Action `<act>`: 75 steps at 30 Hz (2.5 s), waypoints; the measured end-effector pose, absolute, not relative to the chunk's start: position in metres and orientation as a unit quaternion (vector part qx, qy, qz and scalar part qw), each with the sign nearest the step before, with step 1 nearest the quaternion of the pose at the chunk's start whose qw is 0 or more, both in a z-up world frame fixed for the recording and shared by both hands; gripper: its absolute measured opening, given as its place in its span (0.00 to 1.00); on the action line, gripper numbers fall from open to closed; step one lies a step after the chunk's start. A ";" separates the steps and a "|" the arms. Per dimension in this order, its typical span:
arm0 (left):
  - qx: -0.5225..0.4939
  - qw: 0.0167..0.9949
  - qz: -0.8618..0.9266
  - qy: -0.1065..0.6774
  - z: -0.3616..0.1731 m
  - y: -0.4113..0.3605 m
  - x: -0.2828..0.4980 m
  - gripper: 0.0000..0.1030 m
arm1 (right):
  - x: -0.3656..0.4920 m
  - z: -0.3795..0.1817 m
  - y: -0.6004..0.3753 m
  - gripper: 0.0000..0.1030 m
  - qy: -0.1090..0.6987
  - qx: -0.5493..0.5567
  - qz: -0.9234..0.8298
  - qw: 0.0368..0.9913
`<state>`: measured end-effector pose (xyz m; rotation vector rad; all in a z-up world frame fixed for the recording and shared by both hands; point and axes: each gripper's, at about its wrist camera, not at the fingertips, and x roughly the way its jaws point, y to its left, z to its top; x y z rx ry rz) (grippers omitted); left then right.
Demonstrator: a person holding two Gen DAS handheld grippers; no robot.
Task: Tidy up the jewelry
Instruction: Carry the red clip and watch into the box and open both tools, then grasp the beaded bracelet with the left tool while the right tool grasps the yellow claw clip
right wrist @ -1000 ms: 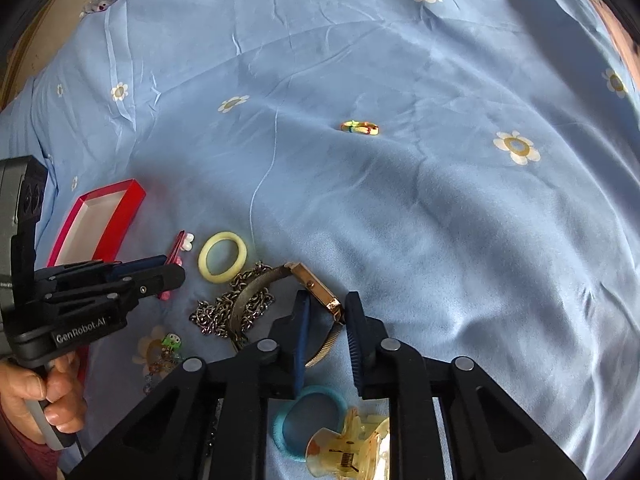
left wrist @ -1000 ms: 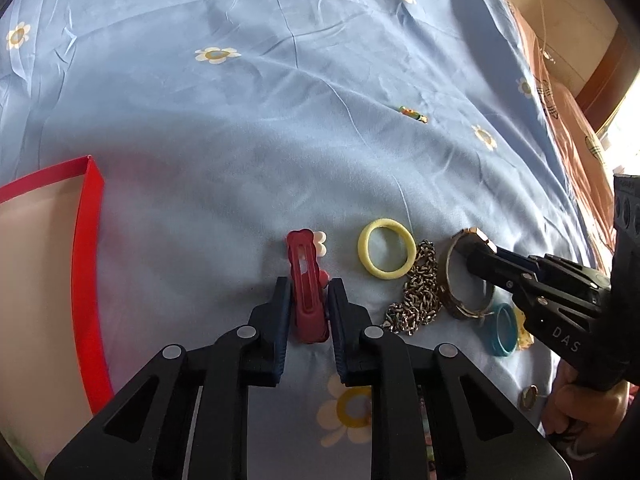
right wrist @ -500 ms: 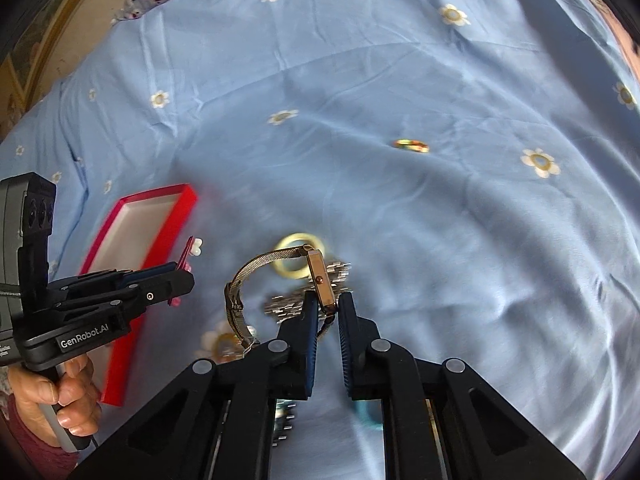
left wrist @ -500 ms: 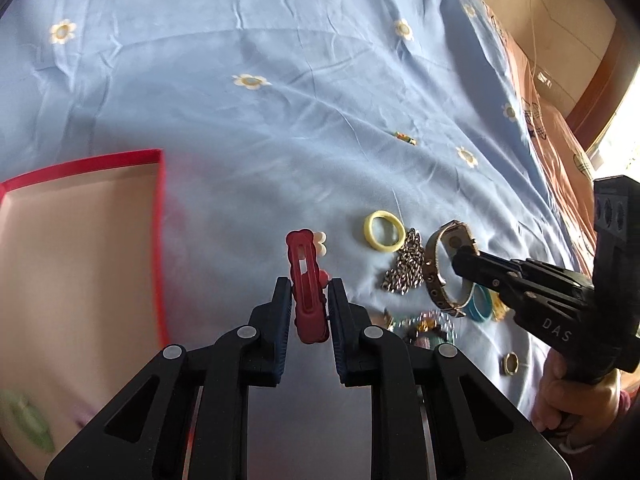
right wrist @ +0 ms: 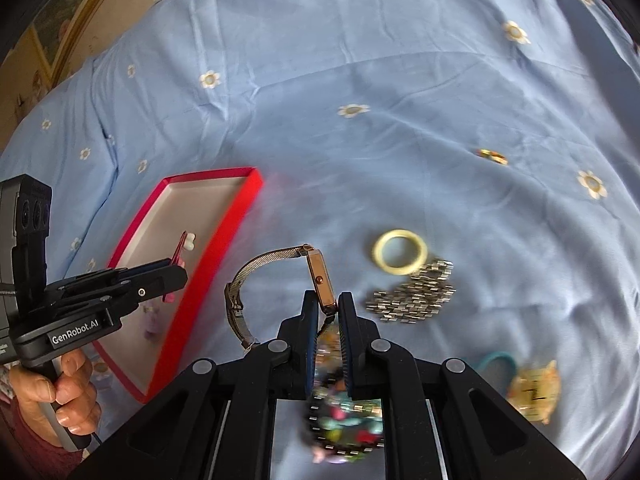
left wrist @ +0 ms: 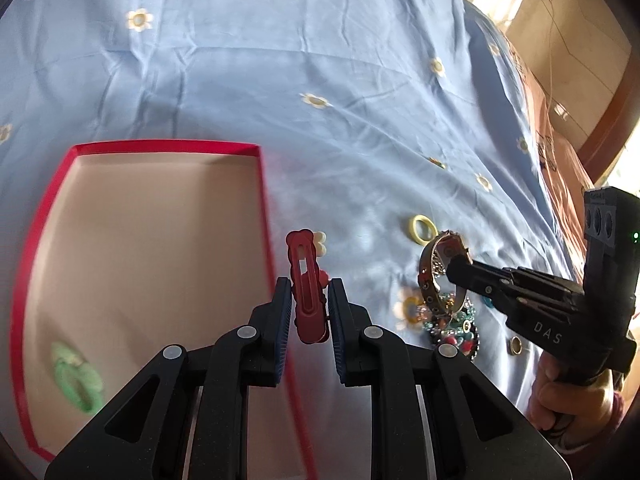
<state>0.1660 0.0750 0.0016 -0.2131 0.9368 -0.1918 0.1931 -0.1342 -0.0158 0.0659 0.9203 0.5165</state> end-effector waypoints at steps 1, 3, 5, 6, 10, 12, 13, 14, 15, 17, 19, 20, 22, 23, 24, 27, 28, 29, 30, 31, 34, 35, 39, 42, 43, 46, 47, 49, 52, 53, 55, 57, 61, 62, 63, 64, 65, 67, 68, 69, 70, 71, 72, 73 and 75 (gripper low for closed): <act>-0.105 0.883 -0.089 0.449 0.002 0.081 0.164 0.16 | 0.192 -0.015 -0.130 0.09 0.439 0.030 0.250 0.863; -0.106 0.884 -0.082 0.448 0.003 0.090 0.162 0.16 | 0.191 -0.014 -0.119 0.09 0.438 0.027 0.258 0.860; -0.108 0.885 -0.073 0.447 0.003 0.101 0.159 0.16 | 0.189 -0.014 -0.108 0.09 0.439 0.024 0.268 0.857; -0.109 0.886 -0.070 0.446 0.003 0.106 0.158 0.16 | 0.188 -0.014 -0.102 0.09 0.439 0.022 0.273 0.856; -0.112 0.887 -0.058 0.444 0.004 0.122 0.155 0.16 | 0.186 -0.012 -0.080 0.09 0.438 0.018 0.290 0.851; -0.111 0.888 -0.052 0.444 0.004 0.130 0.155 0.16 | 0.186 -0.012 -0.070 0.09 0.437 0.015 0.298 0.849; -0.110 0.888 -0.049 0.444 0.004 0.133 0.154 0.16 | 0.186 -0.011 -0.064 0.09 0.436 0.013 0.302 0.847; -0.109 0.888 -0.046 0.445 0.003 0.138 0.154 0.16 | 0.186 -0.011 -0.057 0.09 0.436 0.010 0.307 0.846; -0.108 0.888 -0.044 0.445 0.003 0.141 0.154 0.16 | 0.186 -0.011 -0.052 0.09 0.435 0.008 0.310 0.845; -0.106 0.887 -0.037 0.447 0.001 0.150 0.155 0.16 | 0.186 -0.011 -0.041 0.09 0.435 0.005 0.317 0.843; -0.105 0.887 -0.032 0.449 -0.001 0.156 0.157 0.16 | 0.187 -0.011 -0.030 0.09 0.435 0.000 0.323 0.840; -0.104 0.887 -0.028 0.450 -0.002 0.161 0.158 0.16 | 0.188 -0.011 -0.023 0.09 0.435 -0.002 0.326 0.839; -0.102 0.885 -0.022 0.453 -0.005 0.170 0.162 0.16 | 0.191 -0.012 -0.012 0.09 0.435 -0.006 0.331 0.837; -0.100 0.885 -0.019 0.454 -0.006 0.174 0.164 0.16 | 0.193 -0.012 -0.006 0.09 0.436 -0.008 0.333 0.836; -0.098 0.884 -0.016 0.456 -0.007 0.177 0.166 0.16 | 0.194 -0.013 -0.001 0.09 0.436 -0.011 0.335 0.835; -0.091 0.881 -0.007 0.463 -0.012 0.189 0.175 0.16 | 0.203 -0.016 0.016 0.09 0.439 -0.018 0.340 0.831; -0.088 0.879 -0.002 0.468 -0.015 0.194 0.179 0.16 | 0.207 -0.018 0.023 0.09 0.440 -0.022 0.341 0.830; -0.085 0.878 0.002 0.471 -0.018 0.197 0.183 0.16 | 0.210 -0.019 0.028 0.09 0.441 -0.025 0.341 0.830; -0.082 0.876 0.004 0.475 -0.020 0.200 0.186 0.16 | 0.214 -0.022 0.034 0.09 0.444 -0.028 0.342 0.828; -0.079 0.875 0.005 0.478 -0.022 0.202 0.189 0.16 | 0.217 -0.024 0.037 0.09 0.446 -0.030 0.341 0.827; -0.071 0.871 0.012 0.487 -0.031 0.206 0.197 0.16 | 0.225 -0.033 0.051 0.09 0.452 -0.044 0.340 0.823; -0.069 0.869 0.013 0.490 -0.033 0.207 0.199 0.16 | 0.228 -0.036 0.055 0.09 0.455 -0.049 0.339 0.822; -0.064 0.866 0.014 0.495 -0.040 0.207 0.203 0.16 | 0.234 -0.043 0.065 0.09 0.459 -0.067 0.336 0.820; -0.055 0.867 0.015 0.495 -0.041 0.205 0.203 0.16 | 0.235 -0.047 0.068 0.09 0.462 -0.079 0.334 0.818; -0.053 0.867 0.016 0.496 -0.042 0.204 0.203 0.16 | 0.235 -0.050 0.069 0.09 0.464 -0.082 0.332 0.817; -0.051 0.866 0.017 0.498 -0.043 0.204 0.204 0.17 | 0.237 -0.054 0.069 0.10 0.469 -0.082 0.330 0.815; -0.051 0.866 0.017 0.498 -0.043 0.204 0.204 0.17 | 0.237 -0.055 0.069 0.10 0.469 -0.081 0.330 0.815; -0.050 0.866 0.018 0.498 -0.043 0.203 0.205 0.17 | 0.237 -0.054 0.069 0.11 0.469 -0.081 0.331 0.815; -0.050 0.865 0.019 0.498 -0.043 0.203 0.205 0.18 | 0.237 -0.054 0.068 0.15 0.471 -0.075 0.333 0.813; -0.052 0.865 0.018 0.499 -0.043 0.203 0.205 0.20 | 0.238 -0.055 0.069 0.15 0.472 -0.073 0.334 0.813; -0.053 0.865 0.023 0.499 -0.043 0.203 0.205 0.28 | 0.238 -0.055 0.068 0.15 0.474 -0.067 0.333 0.812; -0.052 0.865 0.031 0.499 -0.042 0.203 0.203 0.37 | 0.237 -0.054 0.066 0.17 0.476 -0.061 0.334 0.811; -0.065 0.868 0.036 0.491 -0.037 0.206 0.195 0.37 | 0.230 -0.044 0.057 0.20 0.467 -0.044 0.337 0.816; -0.074 0.869 0.038 0.487 -0.034 0.207 0.190 0.37 | 0.228 -0.041 0.053 0.23 0.464 -0.037 0.339 0.818; -0.078 0.870 0.039 0.485 -0.033 0.208 0.187 0.38 | 0.226 -0.038 0.048 0.28 0.462 -0.028 0.340 0.819; -0.085 0.871 0.040 0.482 -0.031 0.208 0.183 0.38 | 0.224 -0.035 0.044 0.29 0.459 -0.023 0.340 0.820; -0.094 0.872 0.042 0.479 -0.028 0.209 0.178 0.39 | 0.220 -0.031 0.040 0.29 0.455 -0.018 0.340 0.823; -0.109 0.874 0.045 0.472 -0.023 0.209 0.168 0.41 | 0.214 -0.025 0.031 0.29 0.451 -0.009 0.341 0.825; -0.117 0.874 0.045 0.469 -0.021 0.209 0.164 0.41 | 0.210 -0.021 0.026 0.29 0.448 -0.004 0.341 0.827; -0.122 0.875 0.045 0.467 -0.019 0.208 0.160 0.41 | 0.207 -0.019 0.022 0.29 0.447 0.000 0.340 0.827; -0.129 0.875 0.044 0.464 -0.017 0.207 0.155 0.41 | 0.203 -0.016 0.017 0.29 0.445 0.003 0.341 0.828; -0.136 0.875 0.044 0.462 -0.015 0.206 0.149 0.41 | 0.199 -0.013 0.013 0.29 0.443 0.006 0.340 0.829; -0.140 0.876 0.043 0.460 -0.014 0.204 0.146 0.41 | 0.195 -0.011 0.008 0.29 0.442 0.009 0.339 0.831; -0.146 0.876 0.040 0.458 -0.012 0.202 0.140 0.41 | 0.192 -0.010 0.004 0.29 0.440 0.011 0.339 0.831; -0.150 0.877 0.036 0.455 -0.009 0.198 0.133 0.41 | 0.185 -0.006 -0.006 0.29 0.437 0.017 0.335 0.834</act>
